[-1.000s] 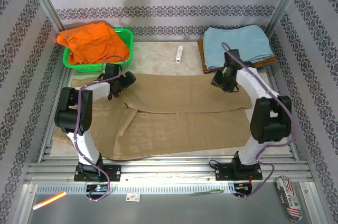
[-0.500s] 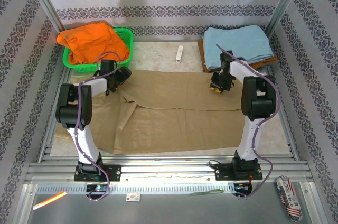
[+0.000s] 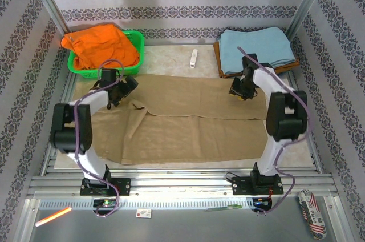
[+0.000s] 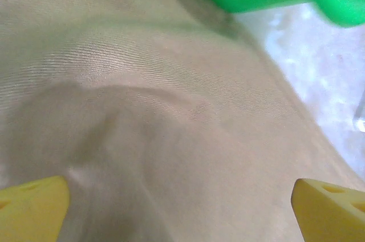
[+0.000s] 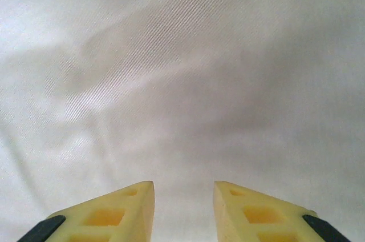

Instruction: Fold and stack the trousers

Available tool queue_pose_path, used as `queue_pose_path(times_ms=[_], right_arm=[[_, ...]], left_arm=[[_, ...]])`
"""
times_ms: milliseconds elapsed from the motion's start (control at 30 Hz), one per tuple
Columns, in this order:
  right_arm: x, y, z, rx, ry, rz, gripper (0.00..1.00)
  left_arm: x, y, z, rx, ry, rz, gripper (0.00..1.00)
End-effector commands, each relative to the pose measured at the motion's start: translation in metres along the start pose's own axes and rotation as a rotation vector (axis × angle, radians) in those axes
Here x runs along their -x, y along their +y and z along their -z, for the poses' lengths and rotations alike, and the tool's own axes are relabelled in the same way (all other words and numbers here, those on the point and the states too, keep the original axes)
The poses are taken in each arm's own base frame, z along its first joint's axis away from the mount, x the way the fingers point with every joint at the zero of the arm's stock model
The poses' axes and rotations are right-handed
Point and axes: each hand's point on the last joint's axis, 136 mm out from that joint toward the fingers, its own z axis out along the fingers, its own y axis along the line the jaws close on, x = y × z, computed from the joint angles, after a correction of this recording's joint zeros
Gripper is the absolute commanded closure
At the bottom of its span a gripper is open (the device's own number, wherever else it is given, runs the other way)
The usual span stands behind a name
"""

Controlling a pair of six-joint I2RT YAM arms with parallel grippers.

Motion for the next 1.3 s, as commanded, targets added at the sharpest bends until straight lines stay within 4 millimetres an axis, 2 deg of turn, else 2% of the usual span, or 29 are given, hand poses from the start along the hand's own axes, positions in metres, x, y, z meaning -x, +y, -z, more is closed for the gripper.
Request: queue_pose_path(times_ms=[0, 100, 133, 233, 367, 600, 733, 800, 967, 1067, 1167, 1267], right_arm=[[-0.073, 0.033, -0.026, -0.011, 0.105, 0.094, 0.72], [-0.128, 0.072, -0.058, 0.003, 0.195, 0.174, 0.85], [-0.140, 0.084, -0.068, 0.003, 0.204, 0.205, 0.89], [-0.160, 0.096, -0.091, -0.006, 0.226, 0.229, 0.96], [-0.169, 0.078, -0.100, -0.045, 0.238, 0.218, 0.99], [-0.179, 0.008, -0.091, -0.092, 0.282, 0.107, 0.99], [-0.171, -0.021, -0.077, -0.086, 0.275, 0.043, 0.99], [-0.165, -0.027, -0.072, -0.062, 0.271, 0.016, 0.96], [-0.151, -0.013, -0.053, 0.022, 0.289, 0.036, 0.87], [-0.132, -0.012, -0.024, 0.037, 0.225, 0.029, 0.73], [-0.110, -0.037, 0.003, 0.004, 0.128, -0.039, 0.69], [-0.097, -0.070, 0.014, -0.011, 0.079, -0.163, 0.69]], left_arm=[[-0.015, 0.022, 0.025, 0.059, -0.002, 0.001, 0.00], [-0.031, 0.049, 0.037, 0.125, -0.019, 0.029, 0.00], [-0.038, 0.058, 0.038, 0.142, -0.019, 0.041, 0.00], [-0.051, 0.082, 0.044, 0.210, -0.031, 0.054, 0.00], [-0.061, 0.113, 0.047, 0.317, -0.038, 0.091, 0.00], [-0.077, 0.160, 0.051, 0.443, -0.075, 0.217, 0.00], [-0.083, 0.166, 0.057, 0.457, -0.075, 0.237, 0.00], [-0.085, 0.164, 0.059, 0.443, -0.072, 0.238, 0.00], [-0.085, 0.161, 0.070, 0.439, -0.074, 0.228, 0.01], [-0.079, 0.150, 0.078, 0.398, -0.090, 0.218, 0.00], [-0.070, 0.134, 0.082, 0.335, -0.107, 0.213, 0.01], [-0.063, 0.116, 0.081, 0.264, -0.106, 0.213, 0.02]])
